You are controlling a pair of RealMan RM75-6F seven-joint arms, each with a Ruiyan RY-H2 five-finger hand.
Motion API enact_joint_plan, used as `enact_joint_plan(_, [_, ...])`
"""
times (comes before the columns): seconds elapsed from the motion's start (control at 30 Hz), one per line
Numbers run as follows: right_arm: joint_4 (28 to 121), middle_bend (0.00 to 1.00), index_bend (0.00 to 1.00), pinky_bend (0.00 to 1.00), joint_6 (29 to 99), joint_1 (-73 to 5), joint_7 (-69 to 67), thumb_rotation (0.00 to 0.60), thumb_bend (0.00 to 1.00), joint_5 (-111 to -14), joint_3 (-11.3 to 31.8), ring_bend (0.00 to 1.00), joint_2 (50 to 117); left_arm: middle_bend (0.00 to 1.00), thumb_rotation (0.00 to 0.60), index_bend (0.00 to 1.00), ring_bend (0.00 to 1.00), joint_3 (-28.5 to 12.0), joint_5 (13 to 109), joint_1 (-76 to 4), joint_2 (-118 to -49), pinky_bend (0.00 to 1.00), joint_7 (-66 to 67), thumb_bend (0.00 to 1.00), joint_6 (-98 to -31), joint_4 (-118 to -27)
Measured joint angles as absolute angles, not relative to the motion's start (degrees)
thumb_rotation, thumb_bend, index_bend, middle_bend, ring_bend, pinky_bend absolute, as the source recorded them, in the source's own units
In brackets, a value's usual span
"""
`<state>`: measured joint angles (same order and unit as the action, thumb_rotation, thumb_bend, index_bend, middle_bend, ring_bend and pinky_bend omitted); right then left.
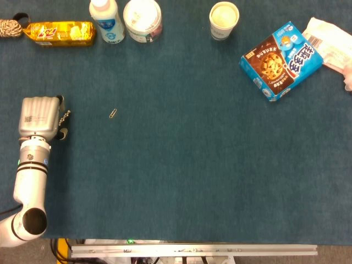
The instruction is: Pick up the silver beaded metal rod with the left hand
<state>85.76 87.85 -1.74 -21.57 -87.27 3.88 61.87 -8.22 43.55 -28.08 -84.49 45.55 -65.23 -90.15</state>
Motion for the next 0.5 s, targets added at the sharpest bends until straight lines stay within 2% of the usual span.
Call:
enact_joint_plan(0.27, [84.86,0.52,0.43,0.36,88.24,-1.13,-22.58,0.6,0.15,-86.83,3.81,0.39,62.09,0.73,0.6,0.37,0.8,-7.85,38.74,-30.71,-83.69,0.95,48.38,0.37,-63.45,-90.49])
enact_joint_plan(0.5, [84.36,0.52,0.43,0.36,88.18,-1.03,-23.1,0.6,0.15,-86.72,3.84,0.4,62.29,0.73,0.6,0.36,0.8,-7.0,35.49,-32.55,-83.07,0.95,50.75,0.43,-63.68,-91.2])
